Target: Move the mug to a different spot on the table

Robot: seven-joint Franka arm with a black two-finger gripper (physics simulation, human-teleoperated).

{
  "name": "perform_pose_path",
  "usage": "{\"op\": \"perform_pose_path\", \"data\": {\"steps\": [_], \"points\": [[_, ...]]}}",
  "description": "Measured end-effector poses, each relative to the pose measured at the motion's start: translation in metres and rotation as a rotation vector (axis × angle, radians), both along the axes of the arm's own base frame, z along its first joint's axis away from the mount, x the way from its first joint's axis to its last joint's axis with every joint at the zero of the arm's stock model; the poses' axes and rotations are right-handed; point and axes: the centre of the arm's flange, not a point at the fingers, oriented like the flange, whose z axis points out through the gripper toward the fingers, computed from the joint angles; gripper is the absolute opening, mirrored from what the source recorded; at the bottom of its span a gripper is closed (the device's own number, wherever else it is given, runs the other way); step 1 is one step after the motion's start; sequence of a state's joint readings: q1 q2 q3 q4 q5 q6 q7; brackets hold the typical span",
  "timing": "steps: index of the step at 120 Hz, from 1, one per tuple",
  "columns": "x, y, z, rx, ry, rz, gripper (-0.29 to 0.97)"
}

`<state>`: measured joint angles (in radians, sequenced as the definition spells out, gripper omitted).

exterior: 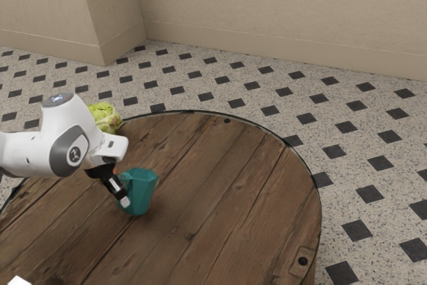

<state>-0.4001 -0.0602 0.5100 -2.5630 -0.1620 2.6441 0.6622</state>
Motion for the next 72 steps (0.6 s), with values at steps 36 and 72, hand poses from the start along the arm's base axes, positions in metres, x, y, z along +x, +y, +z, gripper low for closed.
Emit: {"op": "perform_pose_path", "data": {"steps": [36, 72], "points": [[-0.0011, 0.0003, -0.0023, -0.014, 0.006, -0.009, 0.42], [-0.0042, 0.0003, -0.0097, -0.012, 0.023, -0.030, 0.61]]}}
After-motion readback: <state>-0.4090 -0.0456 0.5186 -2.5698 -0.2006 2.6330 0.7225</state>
